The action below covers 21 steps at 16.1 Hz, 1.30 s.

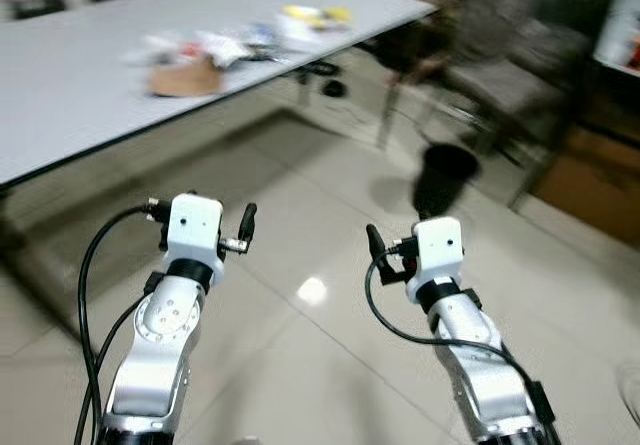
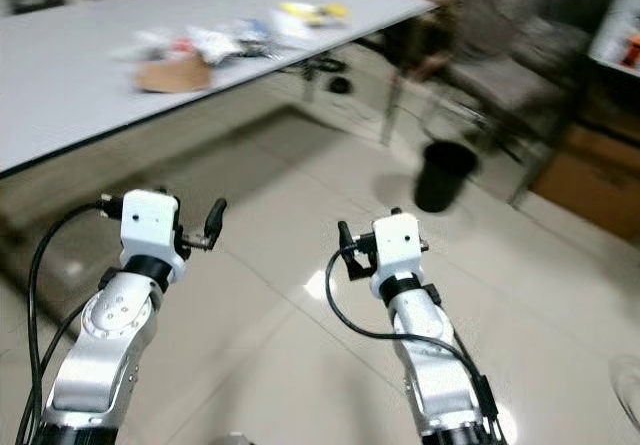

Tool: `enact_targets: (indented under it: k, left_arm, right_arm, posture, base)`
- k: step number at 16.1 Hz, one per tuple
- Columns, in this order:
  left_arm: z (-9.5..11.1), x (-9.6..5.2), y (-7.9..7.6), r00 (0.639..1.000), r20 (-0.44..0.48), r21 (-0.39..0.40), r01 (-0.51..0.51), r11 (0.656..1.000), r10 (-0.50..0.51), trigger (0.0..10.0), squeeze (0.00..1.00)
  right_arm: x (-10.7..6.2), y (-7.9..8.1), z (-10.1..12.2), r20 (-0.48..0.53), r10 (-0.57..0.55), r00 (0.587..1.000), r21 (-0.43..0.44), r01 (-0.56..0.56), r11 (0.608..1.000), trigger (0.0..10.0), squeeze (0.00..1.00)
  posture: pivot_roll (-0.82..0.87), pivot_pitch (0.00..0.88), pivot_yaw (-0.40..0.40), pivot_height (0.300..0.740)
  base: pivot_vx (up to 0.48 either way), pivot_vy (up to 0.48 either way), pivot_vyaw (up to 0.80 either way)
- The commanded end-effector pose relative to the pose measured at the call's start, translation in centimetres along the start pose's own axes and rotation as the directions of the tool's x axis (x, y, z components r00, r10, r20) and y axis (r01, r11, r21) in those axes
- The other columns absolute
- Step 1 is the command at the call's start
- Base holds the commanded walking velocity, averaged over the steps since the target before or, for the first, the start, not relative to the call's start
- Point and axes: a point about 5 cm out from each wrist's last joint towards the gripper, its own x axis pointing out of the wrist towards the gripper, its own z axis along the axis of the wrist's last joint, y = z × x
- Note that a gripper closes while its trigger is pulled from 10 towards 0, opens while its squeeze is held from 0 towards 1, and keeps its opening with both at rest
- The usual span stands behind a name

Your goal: Picking trash to rubbish bin

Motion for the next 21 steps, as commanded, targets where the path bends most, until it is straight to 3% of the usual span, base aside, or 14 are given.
enact_targets:
  k: [1,8,16,18,21]
  left_arm:
    - [0.4,0.0,0.4,1.0,0.007,0.001,-0.018,1.0,0.018,10.0,0.0]
    - [0.4,-0.1,1.4,0.999,0.001,0.016,-0.054,0.998,0.054,10.0,0.0]
    - [-0.3,1.1,1.4,0.998,-0.031,-0.016,-0.054,0.998,0.053,10.0,0.0]
    - [0.1,1.8,1.3,0.998,-0.022,-0.048,-0.057,0.997,0.056,10.0,0.0]
    - [-0.2,2.1,1.2,0.999,-0.026,-0.035,-0.045,0.998,0.044,10.0,0.0]
  right_arm:
    - [0.4,0.1,0.4,0.005,0.018,1.0,0.005,-0.018,1.0,10.0,0.0]
    - [1.2,0.9,0.5,0.012,0.046,0.999,0.004,-0.046,0.999,10.0,0.0]
    - [1.7,-1.5,1.0,0.02,-0.088,0.996,-0.017,0.089,0.996,10.0,0.0]
    - [1.2,-1.5,1.0,0.029,-0.087,0.996,-0.019,0.088,0.996,10.0,0.0]
    - [0.6,-1.5,0.5,0.018,-0.111,0.994,-0.003,0.111,0.994,10.0,0.0]
  posture:
    - [0.01,0.0,-0.064,0.74]
    - [0.05,0.0,-0.083,0.74]
    - [0.02,0.0,-0.057,0.74]
    - [0.01,0.0,-0.041,0.74]
    - [0.01,0.0,-0.03,0.74]
  base:
    - [0.386,0.0,0.8]
    - [0.411,0.0,0.8]
    - [0.414,0.0,0.0]
    - [0.418,0.0,0.0]
    - [0.415,0.0,0.0]
